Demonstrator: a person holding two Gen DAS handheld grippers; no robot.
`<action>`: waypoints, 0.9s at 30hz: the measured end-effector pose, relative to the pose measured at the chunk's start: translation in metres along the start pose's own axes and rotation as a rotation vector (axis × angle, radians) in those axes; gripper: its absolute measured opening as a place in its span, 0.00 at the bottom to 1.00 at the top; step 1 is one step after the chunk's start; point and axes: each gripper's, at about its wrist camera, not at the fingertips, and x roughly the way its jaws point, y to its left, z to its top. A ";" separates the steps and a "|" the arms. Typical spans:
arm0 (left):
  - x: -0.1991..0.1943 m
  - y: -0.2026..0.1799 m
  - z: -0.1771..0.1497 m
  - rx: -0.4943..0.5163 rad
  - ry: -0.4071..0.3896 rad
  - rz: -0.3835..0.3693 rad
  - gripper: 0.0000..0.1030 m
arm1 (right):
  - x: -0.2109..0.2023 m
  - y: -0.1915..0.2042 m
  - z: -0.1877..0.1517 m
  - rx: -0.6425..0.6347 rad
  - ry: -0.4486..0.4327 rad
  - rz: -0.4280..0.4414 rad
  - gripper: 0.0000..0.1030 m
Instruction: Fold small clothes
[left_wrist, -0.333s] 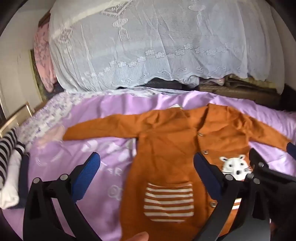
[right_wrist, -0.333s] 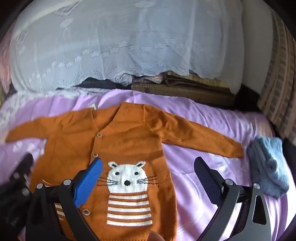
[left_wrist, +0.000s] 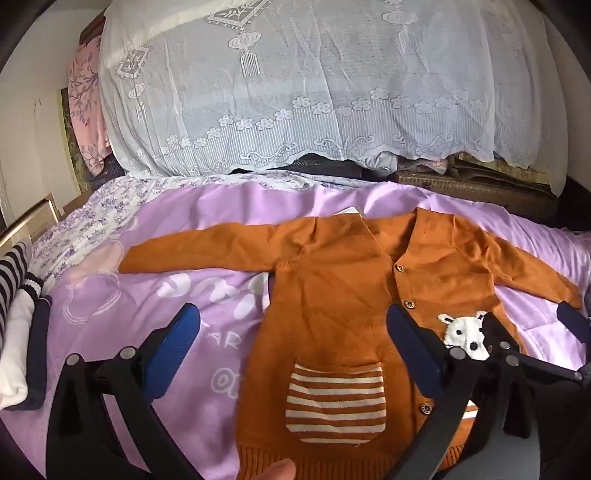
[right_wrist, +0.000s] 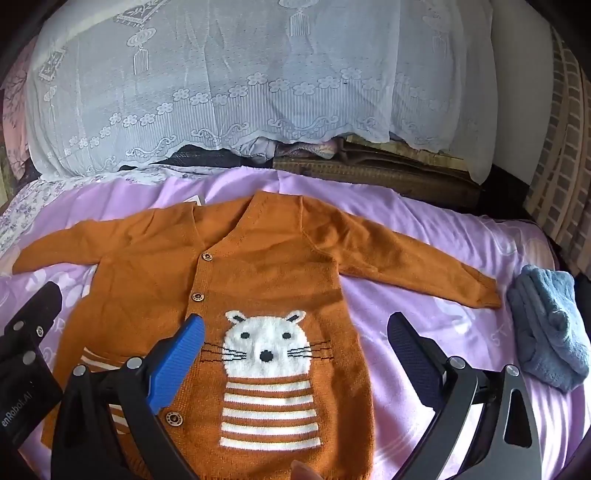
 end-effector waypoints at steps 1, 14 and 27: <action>0.000 -0.001 0.000 0.007 -0.004 0.010 0.96 | 0.001 -0.006 0.006 0.009 0.004 0.005 0.97; -0.003 -0.002 -0.002 0.021 -0.006 0.031 0.96 | -0.013 0.038 -0.060 -0.140 -0.132 -0.055 0.97; -0.001 0.000 -0.004 0.014 -0.003 0.032 0.96 | -0.013 0.042 -0.062 -0.138 -0.137 -0.055 0.97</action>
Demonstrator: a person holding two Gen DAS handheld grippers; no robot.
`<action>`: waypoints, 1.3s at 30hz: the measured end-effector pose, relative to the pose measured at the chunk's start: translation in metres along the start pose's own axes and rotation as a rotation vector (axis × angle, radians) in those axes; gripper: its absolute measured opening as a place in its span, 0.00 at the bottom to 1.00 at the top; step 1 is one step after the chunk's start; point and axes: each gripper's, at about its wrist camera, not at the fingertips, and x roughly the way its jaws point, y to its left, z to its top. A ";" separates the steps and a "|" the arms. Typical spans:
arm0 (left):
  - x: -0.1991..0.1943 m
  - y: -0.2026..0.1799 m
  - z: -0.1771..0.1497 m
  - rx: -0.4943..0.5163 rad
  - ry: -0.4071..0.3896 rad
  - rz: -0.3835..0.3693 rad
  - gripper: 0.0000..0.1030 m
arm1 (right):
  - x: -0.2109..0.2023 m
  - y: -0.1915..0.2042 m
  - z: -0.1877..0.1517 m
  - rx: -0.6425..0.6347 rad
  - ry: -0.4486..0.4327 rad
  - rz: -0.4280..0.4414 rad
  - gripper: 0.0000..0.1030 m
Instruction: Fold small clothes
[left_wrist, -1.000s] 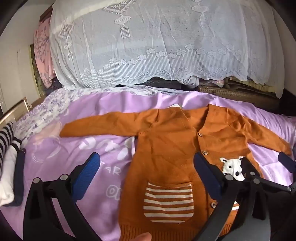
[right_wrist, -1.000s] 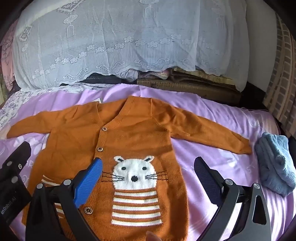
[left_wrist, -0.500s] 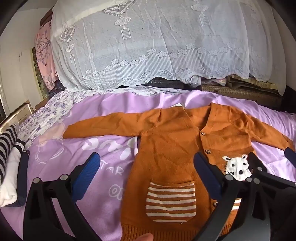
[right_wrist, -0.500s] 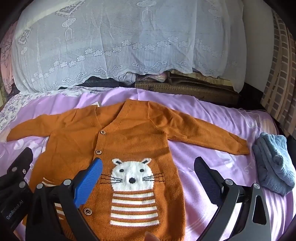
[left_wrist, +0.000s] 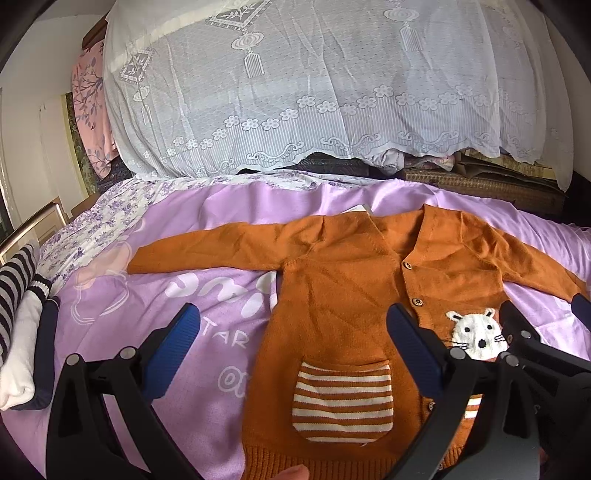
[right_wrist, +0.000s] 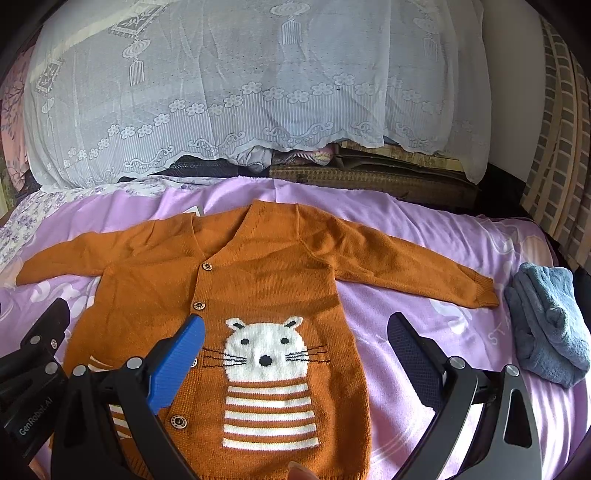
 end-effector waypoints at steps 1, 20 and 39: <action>0.000 0.000 0.000 0.000 0.001 0.001 0.96 | 0.000 0.000 0.000 0.000 0.000 0.000 0.97; 0.002 0.003 -0.002 -0.004 0.005 0.002 0.96 | -0.001 0.002 -0.002 0.003 -0.003 0.000 0.97; 0.002 0.004 -0.003 -0.005 0.008 0.002 0.96 | -0.001 0.003 -0.003 0.004 -0.001 0.002 0.97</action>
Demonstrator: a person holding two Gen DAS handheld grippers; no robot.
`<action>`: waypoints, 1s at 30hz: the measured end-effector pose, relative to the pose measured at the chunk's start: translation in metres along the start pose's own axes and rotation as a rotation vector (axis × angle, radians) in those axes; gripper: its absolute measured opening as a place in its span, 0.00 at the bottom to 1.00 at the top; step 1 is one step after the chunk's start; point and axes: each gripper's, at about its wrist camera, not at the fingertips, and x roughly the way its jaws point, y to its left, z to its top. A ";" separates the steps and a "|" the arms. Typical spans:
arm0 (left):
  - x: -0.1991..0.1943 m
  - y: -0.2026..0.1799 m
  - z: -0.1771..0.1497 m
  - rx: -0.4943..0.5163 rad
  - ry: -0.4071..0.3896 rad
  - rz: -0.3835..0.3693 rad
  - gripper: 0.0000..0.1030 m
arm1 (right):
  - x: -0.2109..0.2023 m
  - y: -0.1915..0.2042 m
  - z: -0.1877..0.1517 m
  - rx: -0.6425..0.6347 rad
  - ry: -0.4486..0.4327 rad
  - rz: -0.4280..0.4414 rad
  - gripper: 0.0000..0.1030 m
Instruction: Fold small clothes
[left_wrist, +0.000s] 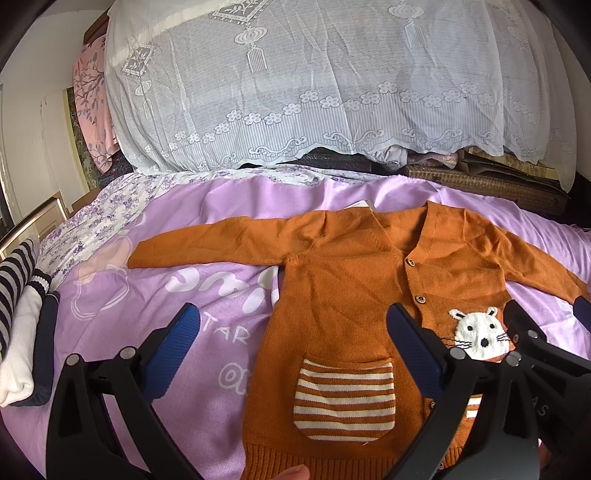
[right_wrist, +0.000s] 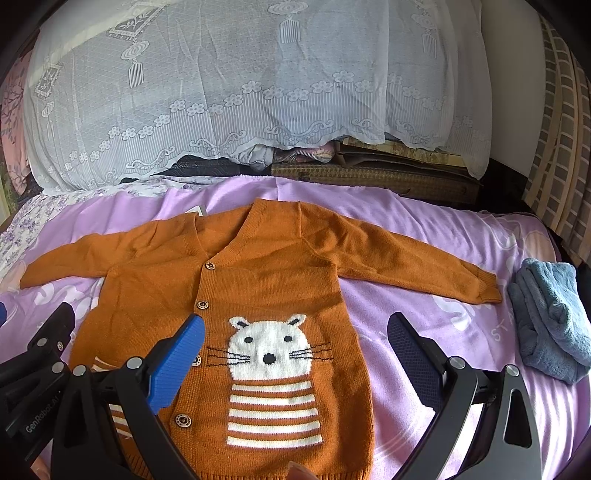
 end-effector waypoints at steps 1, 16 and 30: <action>0.000 0.001 -0.001 -0.002 0.000 0.000 0.96 | -0.001 0.001 0.000 0.001 0.000 0.001 0.97; 0.001 0.003 -0.003 -0.003 0.004 0.000 0.96 | 0.000 0.001 0.000 0.004 0.001 0.001 0.97; 0.007 -0.002 -0.015 0.030 0.061 -0.038 0.96 | 0.002 0.009 -0.014 -0.029 0.064 0.000 0.97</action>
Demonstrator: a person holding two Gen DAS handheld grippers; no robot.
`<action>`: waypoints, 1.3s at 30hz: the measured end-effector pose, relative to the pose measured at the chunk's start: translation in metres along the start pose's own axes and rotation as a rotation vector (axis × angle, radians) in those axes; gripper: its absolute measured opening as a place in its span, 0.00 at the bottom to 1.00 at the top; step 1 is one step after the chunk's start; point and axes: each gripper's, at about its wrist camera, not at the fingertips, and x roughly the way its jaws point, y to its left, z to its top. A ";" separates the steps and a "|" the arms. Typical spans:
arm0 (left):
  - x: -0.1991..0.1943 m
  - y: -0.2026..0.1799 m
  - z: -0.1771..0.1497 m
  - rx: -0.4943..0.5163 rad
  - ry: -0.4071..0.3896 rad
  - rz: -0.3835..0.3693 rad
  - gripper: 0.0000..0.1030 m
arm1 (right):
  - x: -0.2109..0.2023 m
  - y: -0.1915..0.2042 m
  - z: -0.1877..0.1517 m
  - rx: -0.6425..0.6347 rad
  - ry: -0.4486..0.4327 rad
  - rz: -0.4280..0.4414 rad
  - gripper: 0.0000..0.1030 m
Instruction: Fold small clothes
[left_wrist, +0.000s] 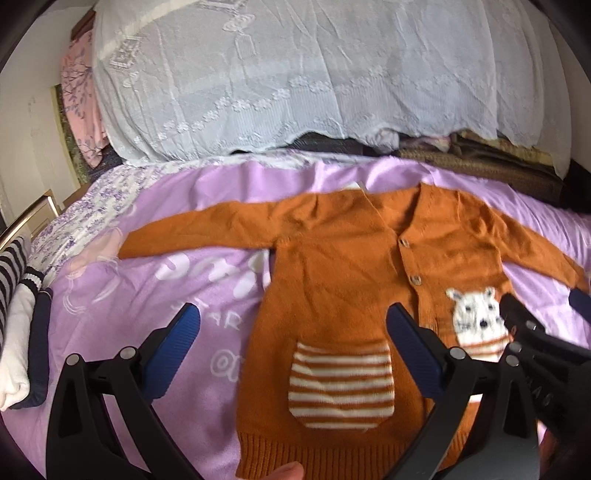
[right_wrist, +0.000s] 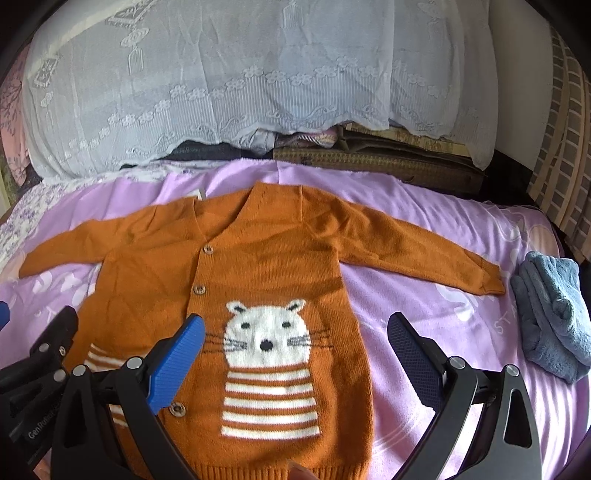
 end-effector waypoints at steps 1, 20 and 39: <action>0.001 -0.002 -0.008 0.018 0.020 -0.011 0.96 | 0.002 -0.005 0.002 0.001 0.001 0.000 0.97; 0.042 0.008 -0.069 0.001 0.262 -0.168 0.96 | 0.036 -0.095 -0.075 0.108 0.222 0.011 0.97; 0.011 -0.065 0.052 0.140 0.077 -0.221 0.96 | 0.073 -0.221 -0.016 0.707 0.127 0.338 0.93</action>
